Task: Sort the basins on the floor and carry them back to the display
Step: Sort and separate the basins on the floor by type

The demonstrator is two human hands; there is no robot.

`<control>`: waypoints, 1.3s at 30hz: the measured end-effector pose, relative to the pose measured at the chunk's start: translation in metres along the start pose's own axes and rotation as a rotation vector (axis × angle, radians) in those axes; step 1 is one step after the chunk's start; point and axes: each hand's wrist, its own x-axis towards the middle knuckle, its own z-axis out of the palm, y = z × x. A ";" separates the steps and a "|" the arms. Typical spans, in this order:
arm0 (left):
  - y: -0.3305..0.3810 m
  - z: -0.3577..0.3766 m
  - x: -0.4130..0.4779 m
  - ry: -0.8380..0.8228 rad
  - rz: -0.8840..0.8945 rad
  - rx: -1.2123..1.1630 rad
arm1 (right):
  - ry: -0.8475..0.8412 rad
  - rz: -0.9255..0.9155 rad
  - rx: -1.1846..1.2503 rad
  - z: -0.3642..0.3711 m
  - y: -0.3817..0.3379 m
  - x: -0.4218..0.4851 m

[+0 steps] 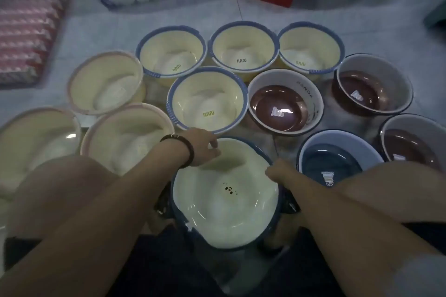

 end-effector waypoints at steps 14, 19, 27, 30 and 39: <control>-0.011 0.003 0.029 -0.151 -0.071 0.138 | -0.025 0.075 0.211 0.007 0.010 0.002; 0.007 -0.008 0.017 -0.117 -0.106 0.092 | 0.136 -0.037 0.279 -0.033 0.001 -0.037; 0.019 -0.012 -0.010 0.281 -0.254 -0.269 | 0.541 -0.231 0.524 -0.133 0.011 -0.149; 0.042 -0.009 -0.025 0.361 -0.329 -0.628 | 0.683 -0.274 0.744 -0.166 0.026 -0.186; 0.174 -0.035 -0.070 0.205 -0.020 -1.758 | 0.779 -0.350 1.305 -0.230 0.070 -0.257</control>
